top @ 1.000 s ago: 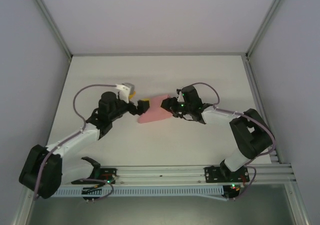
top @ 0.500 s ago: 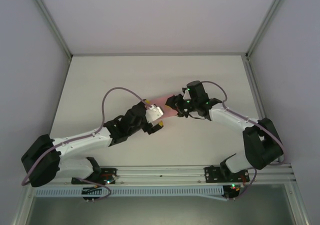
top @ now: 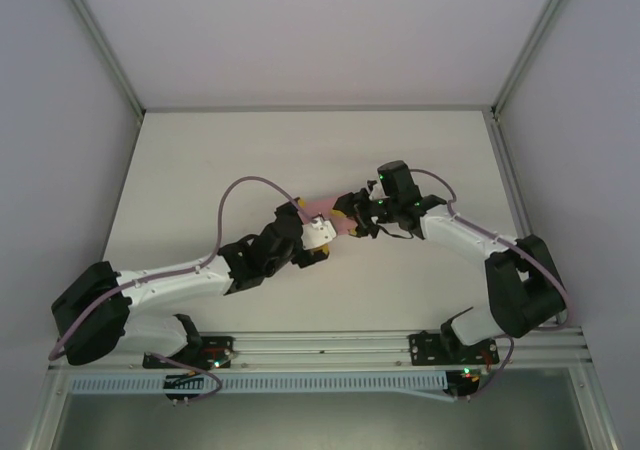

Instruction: Assemble paper box

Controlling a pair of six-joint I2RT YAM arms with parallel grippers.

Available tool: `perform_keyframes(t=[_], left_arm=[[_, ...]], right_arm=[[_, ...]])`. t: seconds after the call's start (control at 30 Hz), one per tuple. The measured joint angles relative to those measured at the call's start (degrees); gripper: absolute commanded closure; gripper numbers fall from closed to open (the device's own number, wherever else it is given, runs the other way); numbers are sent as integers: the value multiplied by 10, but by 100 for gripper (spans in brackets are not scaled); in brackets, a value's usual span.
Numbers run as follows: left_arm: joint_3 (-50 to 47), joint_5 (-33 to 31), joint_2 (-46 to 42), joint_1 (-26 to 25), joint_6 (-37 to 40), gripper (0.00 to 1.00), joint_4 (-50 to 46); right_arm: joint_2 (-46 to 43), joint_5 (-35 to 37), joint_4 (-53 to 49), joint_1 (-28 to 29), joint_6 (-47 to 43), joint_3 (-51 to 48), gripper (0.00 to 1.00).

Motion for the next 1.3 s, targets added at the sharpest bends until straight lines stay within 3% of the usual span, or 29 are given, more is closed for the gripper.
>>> perform_keyframes(t=[0.33, 0.57, 0.8, 0.97, 1.2, 1.3], left_arm=[[10, -23, 20, -5, 20, 0, -2], [6, -73, 26, -7, 36, 3, 7], [2, -75, 23, -9, 48, 31, 6], [2, -68, 23, -9, 49, 39, -4], [18, -41, 23, 4, 39, 53, -54], [30, -9, 23, 19, 30, 54, -85]], right_arm=[[11, -37, 14, -7, 35, 0, 68], [19, -69, 15, -16, 45, 3, 67], [19, -74, 10, -16, 44, 9, 59], [18, -80, 11, -16, 41, 10, 41], [-14, -57, -35, -24, 3, 10, 32], [-43, -24, -57, -45, -30, 10, 30]])
